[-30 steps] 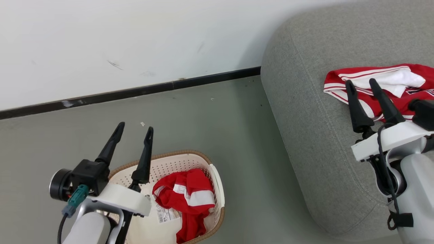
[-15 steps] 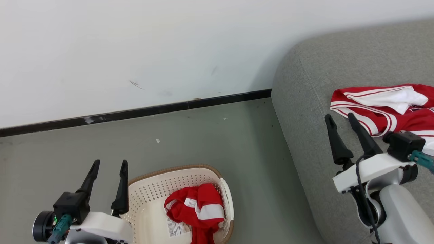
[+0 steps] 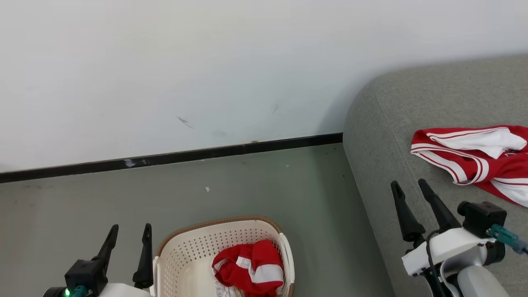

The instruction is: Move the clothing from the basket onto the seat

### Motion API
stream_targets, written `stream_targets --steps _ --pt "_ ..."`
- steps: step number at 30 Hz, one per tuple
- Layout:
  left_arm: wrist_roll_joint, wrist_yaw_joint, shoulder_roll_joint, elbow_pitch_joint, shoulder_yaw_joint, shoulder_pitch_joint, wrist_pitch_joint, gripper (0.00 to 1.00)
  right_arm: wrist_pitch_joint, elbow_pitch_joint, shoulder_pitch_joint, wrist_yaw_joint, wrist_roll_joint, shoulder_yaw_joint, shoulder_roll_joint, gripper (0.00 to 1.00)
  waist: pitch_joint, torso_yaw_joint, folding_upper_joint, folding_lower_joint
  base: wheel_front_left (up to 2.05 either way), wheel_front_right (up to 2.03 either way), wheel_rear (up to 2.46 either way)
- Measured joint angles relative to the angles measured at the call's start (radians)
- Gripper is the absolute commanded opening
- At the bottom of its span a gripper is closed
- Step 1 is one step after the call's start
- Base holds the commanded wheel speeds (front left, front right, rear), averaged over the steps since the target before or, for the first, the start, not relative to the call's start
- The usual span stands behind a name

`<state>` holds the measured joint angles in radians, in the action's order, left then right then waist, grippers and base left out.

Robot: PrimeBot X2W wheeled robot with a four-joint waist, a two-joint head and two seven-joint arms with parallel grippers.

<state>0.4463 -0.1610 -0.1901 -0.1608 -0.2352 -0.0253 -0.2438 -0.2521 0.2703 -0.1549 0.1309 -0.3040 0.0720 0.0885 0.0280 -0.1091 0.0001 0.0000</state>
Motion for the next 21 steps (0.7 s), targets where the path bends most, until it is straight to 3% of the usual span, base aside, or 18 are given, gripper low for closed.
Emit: stream_targets --steps 21 --pt "-0.003 0.014 0.008 -0.007 -0.004 0.059 -0.005 1.00 0.000 -0.064 0.156 0.000 0.050 -0.048 -0.034 1.00 -0.073 0.047 0.0000 0.0000 0.00 0.00 0.00"
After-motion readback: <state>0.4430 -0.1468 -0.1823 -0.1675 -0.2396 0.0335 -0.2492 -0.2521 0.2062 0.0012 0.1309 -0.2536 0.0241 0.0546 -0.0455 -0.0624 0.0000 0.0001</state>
